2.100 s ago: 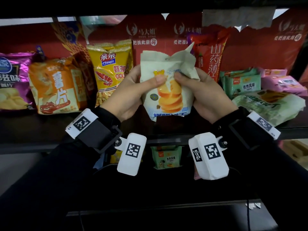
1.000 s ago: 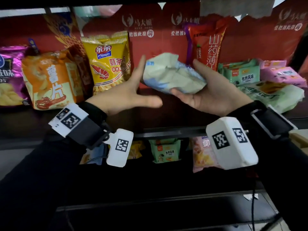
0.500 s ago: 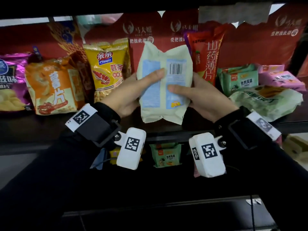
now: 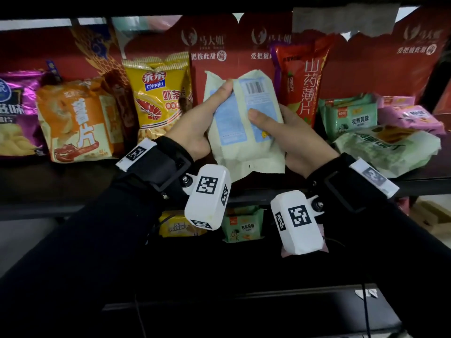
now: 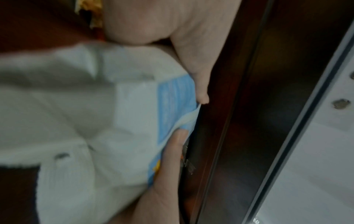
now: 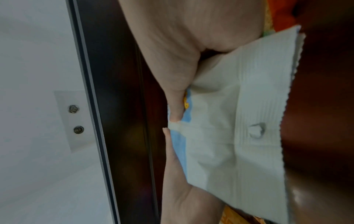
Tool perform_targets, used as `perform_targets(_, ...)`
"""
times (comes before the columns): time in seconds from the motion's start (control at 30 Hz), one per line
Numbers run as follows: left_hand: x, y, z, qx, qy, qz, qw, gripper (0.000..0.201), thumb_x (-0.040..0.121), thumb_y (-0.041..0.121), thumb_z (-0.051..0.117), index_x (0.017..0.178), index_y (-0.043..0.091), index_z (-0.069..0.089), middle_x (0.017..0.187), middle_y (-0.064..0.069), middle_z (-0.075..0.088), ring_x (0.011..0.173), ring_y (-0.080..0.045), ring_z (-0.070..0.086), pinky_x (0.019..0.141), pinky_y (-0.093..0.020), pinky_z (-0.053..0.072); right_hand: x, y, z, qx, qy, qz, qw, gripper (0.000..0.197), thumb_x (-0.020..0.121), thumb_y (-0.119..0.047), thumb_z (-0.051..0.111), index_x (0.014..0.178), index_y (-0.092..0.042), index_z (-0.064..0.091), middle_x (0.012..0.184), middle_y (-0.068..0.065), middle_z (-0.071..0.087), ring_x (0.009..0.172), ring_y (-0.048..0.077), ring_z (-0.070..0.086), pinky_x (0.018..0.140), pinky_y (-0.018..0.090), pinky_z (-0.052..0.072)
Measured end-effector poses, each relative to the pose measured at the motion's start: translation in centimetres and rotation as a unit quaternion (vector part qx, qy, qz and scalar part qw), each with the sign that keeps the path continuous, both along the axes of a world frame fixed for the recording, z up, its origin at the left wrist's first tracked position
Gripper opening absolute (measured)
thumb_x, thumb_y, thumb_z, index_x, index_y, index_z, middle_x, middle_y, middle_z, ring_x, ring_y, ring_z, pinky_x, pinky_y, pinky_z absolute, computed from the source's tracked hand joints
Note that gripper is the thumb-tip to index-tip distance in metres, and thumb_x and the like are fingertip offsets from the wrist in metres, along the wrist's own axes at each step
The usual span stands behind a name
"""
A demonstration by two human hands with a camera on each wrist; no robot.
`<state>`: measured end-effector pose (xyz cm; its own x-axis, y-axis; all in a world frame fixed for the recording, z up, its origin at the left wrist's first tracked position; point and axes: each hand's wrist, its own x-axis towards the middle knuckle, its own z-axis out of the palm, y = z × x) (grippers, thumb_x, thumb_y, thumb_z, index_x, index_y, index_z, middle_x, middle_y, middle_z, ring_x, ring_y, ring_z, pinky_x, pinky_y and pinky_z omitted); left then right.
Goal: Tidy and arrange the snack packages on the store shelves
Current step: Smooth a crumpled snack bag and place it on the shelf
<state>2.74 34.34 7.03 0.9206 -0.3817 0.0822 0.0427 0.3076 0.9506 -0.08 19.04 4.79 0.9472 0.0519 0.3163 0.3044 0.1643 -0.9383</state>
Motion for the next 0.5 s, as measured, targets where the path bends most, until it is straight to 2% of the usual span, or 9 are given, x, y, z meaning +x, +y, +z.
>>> perform_targets(0.1, -0.1, 0.3, -0.8, 0.048, -0.039, -0.029, 0.998, 0.04, 0.086, 0.03, 0.064, 0.123, 0.014, 0.063, 0.12, -0.01, 0.068, 0.109, -0.026, 0.066, 0.086, -0.041, 0.057, 0.1, -0.3, 0.1, 0.044, 0.033, 0.006, 0.998, 0.037, 0.095, -0.026, 0.054, 0.127, -0.009, 0.054, 0.121, 0.014, 0.065, 0.106, 0.029, 0.065, 0.085, 0.041, 0.056)
perform_targets(0.2, -0.1, 0.6, -1.7, 0.057, -0.05, 0.019, 0.997, 0.037, 0.088, 0.022, 0.065, 0.124, 0.012, 0.063, 0.115, -0.01, 0.07, 0.104, -0.025, 0.069, 0.084, -0.04, 0.058, -0.1, -0.7, -0.4, 0.033, 0.045, 0.055, 0.997, 0.042, 0.096, -0.025, 0.051, 0.136, -0.011, 0.047, 0.128, 0.012, 0.061, 0.116, 0.028, 0.061, 0.093, 0.046, 0.051)
perform_targets(0.3, -0.2, 1.1, -2.0, 0.027, -0.046, 0.017, 0.998, 0.035, 0.092, 0.019, 0.06, 0.127, 0.011, 0.06, 0.119, -0.012, 0.068, 0.106, -0.027, 0.067, 0.082, -0.039, 0.059, -0.4, -0.8, -1.0, -0.014, 0.064, 0.059, 0.996, 0.043, 0.094, -0.021, 0.055, 0.136, -0.013, 0.047, 0.126, 0.007, 0.063, 0.113, 0.024, 0.062, 0.089, 0.045, 0.054)
perform_targets(0.4, -0.5, 1.3, -2.5, 0.038, -0.028, 0.024, 0.999, 0.036, 0.093, 0.016, 0.058, 0.128, 0.009, 0.059, 0.122, -0.013, 0.067, 0.105, -0.027, 0.068, 0.081, -0.039, 0.059, -0.5, -0.6, -1.4, -0.003, 0.061, 0.024, 0.998, 0.041, 0.091, -0.021, 0.06, 0.13, -0.011, 0.052, 0.118, 0.007, 0.068, 0.101, 0.021, 0.068, 0.081, 0.039, 0.058)
perform_targets(0.5, -0.7, 1.5, -2.6, 0.053, -0.006, -0.005, 0.999, 0.036, 0.096, 0.022, 0.052, 0.129, 0.009, 0.058, 0.123, -0.013, 0.066, 0.101, -0.024, 0.069, 0.081, -0.036, 0.059, -0.5, -0.5, -1.5, -0.014, 0.059, 0.006, 0.998, 0.046, 0.089, -0.025, 0.064, 0.132, -0.015, 0.051, 0.117, 0.005, 0.068, 0.099, 0.02, 0.069, 0.08, 0.038, 0.059)
